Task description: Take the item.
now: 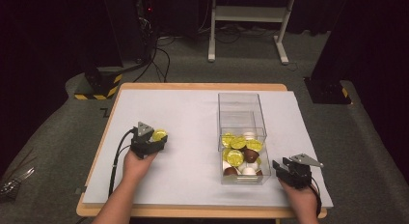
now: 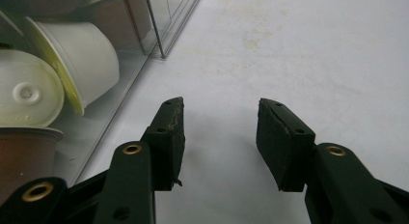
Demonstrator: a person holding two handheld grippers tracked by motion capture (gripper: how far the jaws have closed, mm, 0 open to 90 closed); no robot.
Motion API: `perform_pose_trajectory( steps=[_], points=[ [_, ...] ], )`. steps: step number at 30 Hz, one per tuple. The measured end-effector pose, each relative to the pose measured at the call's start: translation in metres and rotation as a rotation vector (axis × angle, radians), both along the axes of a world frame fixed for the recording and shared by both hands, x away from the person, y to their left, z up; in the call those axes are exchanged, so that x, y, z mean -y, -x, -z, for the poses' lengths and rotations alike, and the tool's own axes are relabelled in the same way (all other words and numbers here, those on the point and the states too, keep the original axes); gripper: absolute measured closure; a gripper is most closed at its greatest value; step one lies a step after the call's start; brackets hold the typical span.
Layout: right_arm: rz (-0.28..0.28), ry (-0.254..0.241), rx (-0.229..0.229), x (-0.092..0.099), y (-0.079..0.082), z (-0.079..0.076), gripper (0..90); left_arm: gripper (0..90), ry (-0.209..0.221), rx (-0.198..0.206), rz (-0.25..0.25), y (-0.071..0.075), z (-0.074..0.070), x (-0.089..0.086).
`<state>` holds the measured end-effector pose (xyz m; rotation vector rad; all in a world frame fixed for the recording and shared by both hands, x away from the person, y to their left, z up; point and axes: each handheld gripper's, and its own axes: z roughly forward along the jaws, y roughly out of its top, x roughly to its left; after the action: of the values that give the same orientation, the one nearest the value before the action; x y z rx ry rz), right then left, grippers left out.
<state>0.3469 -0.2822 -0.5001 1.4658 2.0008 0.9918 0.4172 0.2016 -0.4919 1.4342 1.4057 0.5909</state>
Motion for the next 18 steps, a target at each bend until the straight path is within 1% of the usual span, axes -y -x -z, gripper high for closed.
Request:
perform_pose_trajectory(
  steps=[3,4,5,6,9,10,12,13,14,15,16,18],
  points=[
    [0.0,0.001,0.0,-0.0001,0.0,0.0,53.1,38.0,0.01,0.003,-0.012,0.0003,0.0038,-0.0004],
    [0.0,0.001,0.0,-0.0001,0.0,0.0,53.1,38.0,0.007,-0.005,-0.01,0.0008,0.0043,-0.0006],
    [0.0,0.001,0.0,-0.0001,0.0,0.0,53.0,38.0,-0.005,-0.006,-0.005,0.001,0.0052,-0.0007],
    [0.0,0.002,0.0,-0.0002,0.0,0.0,53.1,38.0,-0.003,-0.004,-0.006,0.0011,0.0056,0.0],
    [-0.002,0.002,0.003,-0.0001,-0.0001,0.0001,53.1,37.9,-0.02,-0.008,0.001,0.0017,0.0064,0.0003],
    [-0.001,0.003,0.002,-0.0001,0.0,0.0,53.1,37.9,-0.017,-0.007,-0.001,0.0016,0.0071,0.0011],
    [-0.001,0.002,0.002,0.0,0.0001,0.0,53.1,37.9,0.006,0.01,-0.017,0.0011,0.0078,0.0026],
    [0.0,0.002,0.002,-0.0001,0.0001,0.0,53.1,37.9,0.009,0.006,-0.014,0.0015,0.0079,0.0016],
    [-0.001,0.002,0.002,-0.0001,0.0001,0.0,53.1,37.8,-0.004,0.001,-0.007,0.0019,0.0079,-0.0001],
    [0.0,0.002,0.002,-0.0001,0.0001,0.0,53.0,37.8,-0.004,-0.006,-0.003,0.0024,0.0079,-0.001],
    [0.0,0.001,0.002,-0.0001,0.0001,0.0,53.1,37.7,0.013,0.001,-0.012,0.0019,0.0082,-0.0001],
    [-0.001,0.001,0.002,0.0,0.0001,0.0,53.1,37.0,0.006,-0.007,-0.007,0.0024,0.0084,-0.0007]
  ],
)
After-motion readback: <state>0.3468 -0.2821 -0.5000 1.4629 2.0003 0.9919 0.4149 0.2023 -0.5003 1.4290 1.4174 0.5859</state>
